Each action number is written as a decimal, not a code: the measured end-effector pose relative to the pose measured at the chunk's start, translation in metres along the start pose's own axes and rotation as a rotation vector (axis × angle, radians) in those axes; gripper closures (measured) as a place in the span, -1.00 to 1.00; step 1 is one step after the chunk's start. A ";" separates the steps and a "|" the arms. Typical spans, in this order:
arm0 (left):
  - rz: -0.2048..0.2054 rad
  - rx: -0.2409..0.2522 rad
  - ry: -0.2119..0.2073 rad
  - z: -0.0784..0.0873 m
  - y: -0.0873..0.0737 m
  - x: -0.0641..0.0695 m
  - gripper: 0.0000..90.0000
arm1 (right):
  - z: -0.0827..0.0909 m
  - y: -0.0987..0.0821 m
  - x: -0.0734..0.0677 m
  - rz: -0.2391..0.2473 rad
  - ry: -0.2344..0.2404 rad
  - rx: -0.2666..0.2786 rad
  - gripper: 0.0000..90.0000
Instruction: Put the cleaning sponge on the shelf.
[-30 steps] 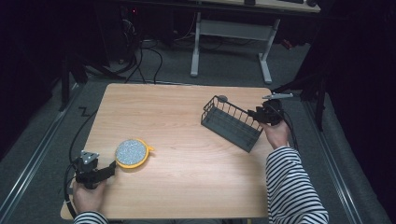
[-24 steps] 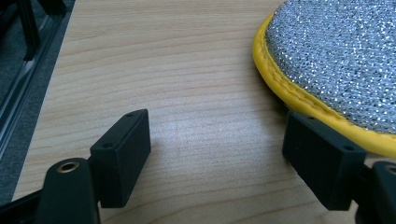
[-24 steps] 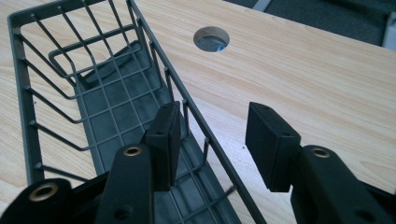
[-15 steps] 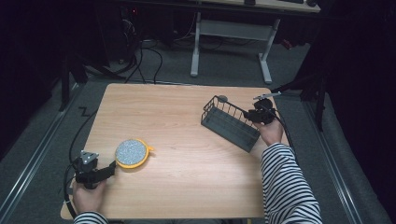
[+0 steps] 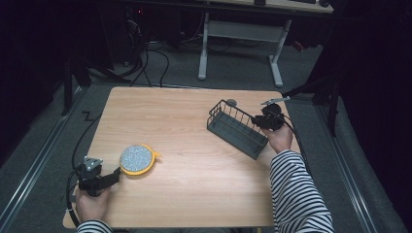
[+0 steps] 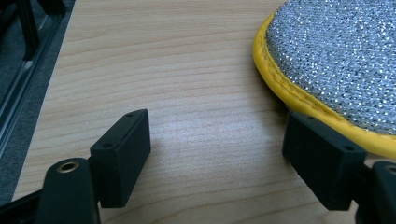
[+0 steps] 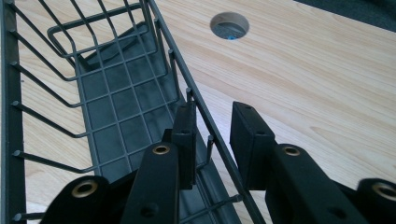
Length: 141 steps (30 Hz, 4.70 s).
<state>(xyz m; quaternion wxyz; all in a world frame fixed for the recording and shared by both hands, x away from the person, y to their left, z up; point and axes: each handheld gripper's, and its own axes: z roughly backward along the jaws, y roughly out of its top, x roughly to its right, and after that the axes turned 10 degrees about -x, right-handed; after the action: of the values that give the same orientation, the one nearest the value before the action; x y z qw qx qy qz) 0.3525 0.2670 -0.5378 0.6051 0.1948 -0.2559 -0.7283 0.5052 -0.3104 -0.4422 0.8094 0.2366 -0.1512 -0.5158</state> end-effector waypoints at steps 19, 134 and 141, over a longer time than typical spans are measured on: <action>0.001 0.001 -0.011 0.000 0.000 -0.001 -0.49 | -0.002 0.002 -0.043 -0.001 0.020 0.012 0.60; 0.005 -0.113 -0.212 -0.021 0.071 0.009 -0.01 | 0.012 -0.181 -0.052 -0.190 -0.162 0.080 -0.01; -0.021 -0.116 -0.236 -0.023 0.069 0.011 0.30 | 0.011 -0.181 -0.053 -0.187 -0.167 0.081 0.01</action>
<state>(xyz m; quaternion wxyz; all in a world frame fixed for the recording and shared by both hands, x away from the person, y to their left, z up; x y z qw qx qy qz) 0.4184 0.2435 -0.5141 0.5736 0.0752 -0.2807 -0.7659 0.3387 -0.3294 -0.5302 0.7322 0.2382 -0.2160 -0.6004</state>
